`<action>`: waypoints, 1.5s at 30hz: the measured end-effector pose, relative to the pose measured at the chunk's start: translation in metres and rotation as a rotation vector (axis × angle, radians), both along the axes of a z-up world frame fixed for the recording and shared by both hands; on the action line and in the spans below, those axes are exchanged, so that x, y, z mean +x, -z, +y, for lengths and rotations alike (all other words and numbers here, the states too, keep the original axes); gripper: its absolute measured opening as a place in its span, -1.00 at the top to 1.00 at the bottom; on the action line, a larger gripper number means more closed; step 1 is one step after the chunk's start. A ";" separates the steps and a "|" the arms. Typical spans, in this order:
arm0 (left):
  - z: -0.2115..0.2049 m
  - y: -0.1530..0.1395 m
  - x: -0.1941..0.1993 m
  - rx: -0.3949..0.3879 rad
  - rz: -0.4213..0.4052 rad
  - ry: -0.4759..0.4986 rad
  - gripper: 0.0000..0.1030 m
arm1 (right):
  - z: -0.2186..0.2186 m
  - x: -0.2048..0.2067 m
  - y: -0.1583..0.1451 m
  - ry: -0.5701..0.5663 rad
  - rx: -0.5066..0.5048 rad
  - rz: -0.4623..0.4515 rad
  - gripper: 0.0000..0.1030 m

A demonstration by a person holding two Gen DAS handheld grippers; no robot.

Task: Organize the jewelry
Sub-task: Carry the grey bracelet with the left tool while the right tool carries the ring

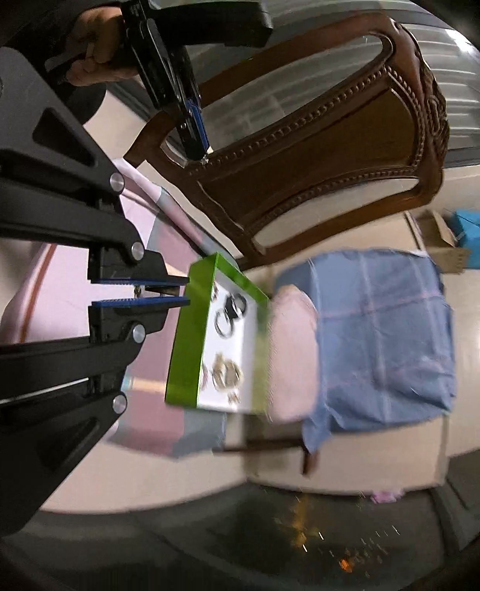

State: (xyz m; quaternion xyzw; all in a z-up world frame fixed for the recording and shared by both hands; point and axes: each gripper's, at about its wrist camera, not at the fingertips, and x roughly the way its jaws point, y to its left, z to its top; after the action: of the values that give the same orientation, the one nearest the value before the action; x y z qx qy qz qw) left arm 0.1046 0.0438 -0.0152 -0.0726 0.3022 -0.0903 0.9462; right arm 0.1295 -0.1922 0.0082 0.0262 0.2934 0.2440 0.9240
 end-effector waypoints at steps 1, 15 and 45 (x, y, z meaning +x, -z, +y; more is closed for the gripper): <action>-0.003 -0.002 -0.003 0.005 -0.005 0.002 0.60 | -0.001 -0.011 -0.004 0.017 -0.001 -0.018 0.89; -0.029 -0.016 -0.047 0.027 -0.024 0.010 0.60 | -0.007 -0.072 -0.012 0.128 -0.050 -0.092 0.88; -0.031 -0.014 -0.049 0.030 -0.008 0.004 0.60 | -0.005 -0.074 -0.008 0.140 -0.060 -0.076 0.88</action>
State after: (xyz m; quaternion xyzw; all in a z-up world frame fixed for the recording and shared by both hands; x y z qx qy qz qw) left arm 0.0556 0.0124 -0.0008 -0.0575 0.2999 -0.0877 0.9482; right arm 0.0555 -0.1971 0.0158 0.0095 0.2630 0.1708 0.9495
